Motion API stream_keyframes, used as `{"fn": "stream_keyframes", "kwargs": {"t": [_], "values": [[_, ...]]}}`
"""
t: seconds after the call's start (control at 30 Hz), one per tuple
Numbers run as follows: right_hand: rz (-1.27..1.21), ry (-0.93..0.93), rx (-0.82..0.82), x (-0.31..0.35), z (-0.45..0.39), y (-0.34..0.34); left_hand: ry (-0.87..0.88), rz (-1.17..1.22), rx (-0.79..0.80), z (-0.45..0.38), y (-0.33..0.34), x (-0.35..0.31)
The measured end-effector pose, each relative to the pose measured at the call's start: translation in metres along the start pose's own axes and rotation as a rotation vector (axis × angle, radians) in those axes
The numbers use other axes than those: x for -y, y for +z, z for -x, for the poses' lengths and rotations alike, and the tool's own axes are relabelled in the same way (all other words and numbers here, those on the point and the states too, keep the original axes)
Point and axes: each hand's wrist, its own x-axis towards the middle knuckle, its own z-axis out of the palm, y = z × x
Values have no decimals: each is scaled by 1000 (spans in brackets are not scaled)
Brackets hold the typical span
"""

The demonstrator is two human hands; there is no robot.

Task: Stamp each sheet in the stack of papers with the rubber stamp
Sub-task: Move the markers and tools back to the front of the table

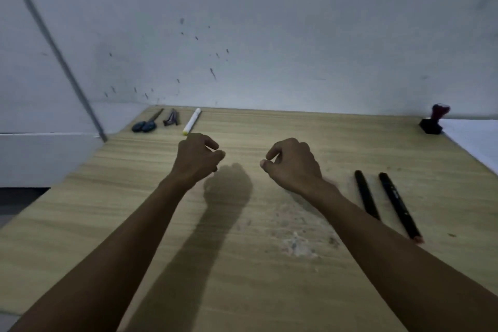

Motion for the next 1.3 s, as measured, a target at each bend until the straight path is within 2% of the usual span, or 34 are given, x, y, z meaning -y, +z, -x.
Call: {"fn": "stream_keyframes", "kwargs": {"t": [0.27, 0.53, 0.77, 0.97, 1.2, 1.3], "values": [[-38, -42, 133, 67, -44, 72, -48, -123, -146, -70, -46, 66], [27, -44, 179, 122, -134, 133, -79, -289, -240, -173, -66, 116], [10, 16, 231, 142, -199, 162, -152, -479, -135, -239, -55, 123], [27, 4, 248, 150, -215, 176, -149, -572, -63, -256, -42, 124], [-6, -16, 280, 145, -205, 160, -105, -448, -92, -248, -39, 121], [1, 1, 239, 134, -188, 148, -103, -383, -108, -228, -38, 110]]}}
